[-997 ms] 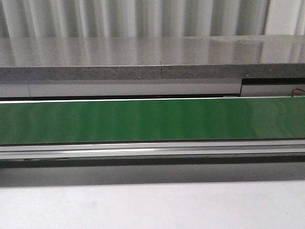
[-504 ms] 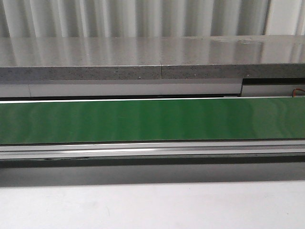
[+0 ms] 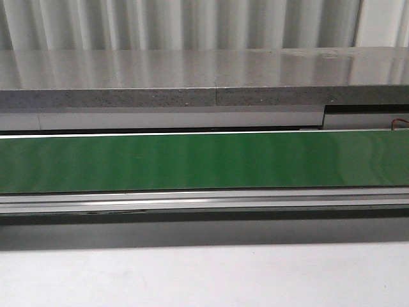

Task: Move button from right to left

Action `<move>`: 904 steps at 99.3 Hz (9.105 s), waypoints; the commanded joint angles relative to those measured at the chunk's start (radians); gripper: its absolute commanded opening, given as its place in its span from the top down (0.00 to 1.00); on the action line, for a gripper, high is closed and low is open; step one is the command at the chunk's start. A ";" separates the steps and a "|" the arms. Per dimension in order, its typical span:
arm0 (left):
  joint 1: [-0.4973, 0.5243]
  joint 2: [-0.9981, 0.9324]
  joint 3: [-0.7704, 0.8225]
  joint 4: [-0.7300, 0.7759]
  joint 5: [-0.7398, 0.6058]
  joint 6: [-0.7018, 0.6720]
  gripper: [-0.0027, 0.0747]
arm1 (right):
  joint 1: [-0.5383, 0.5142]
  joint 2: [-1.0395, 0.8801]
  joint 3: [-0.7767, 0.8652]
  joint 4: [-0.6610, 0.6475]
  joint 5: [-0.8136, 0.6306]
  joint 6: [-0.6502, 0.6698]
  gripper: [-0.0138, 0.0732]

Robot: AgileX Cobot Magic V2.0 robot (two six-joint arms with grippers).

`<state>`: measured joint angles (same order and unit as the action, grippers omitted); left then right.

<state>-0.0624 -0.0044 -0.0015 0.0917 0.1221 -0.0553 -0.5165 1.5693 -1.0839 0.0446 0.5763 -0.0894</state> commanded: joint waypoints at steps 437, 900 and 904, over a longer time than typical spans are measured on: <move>-0.006 -0.035 0.025 -0.006 -0.081 -0.010 0.99 | 0.444 -0.808 0.295 0.217 0.017 -0.232 0.10; -0.575 1.582 -1.367 -0.063 0.678 -0.226 0.12 | 0.444 -1.174 0.519 0.223 0.048 -0.230 0.92; -0.578 1.612 -1.386 -0.063 0.678 -0.226 0.13 | 0.444 -1.174 0.519 0.223 0.048 -0.230 0.92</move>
<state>-0.6256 1.5880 -1.3170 0.0197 0.8460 -0.2708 -0.0736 0.3902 -0.5386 0.2568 0.6872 -0.3132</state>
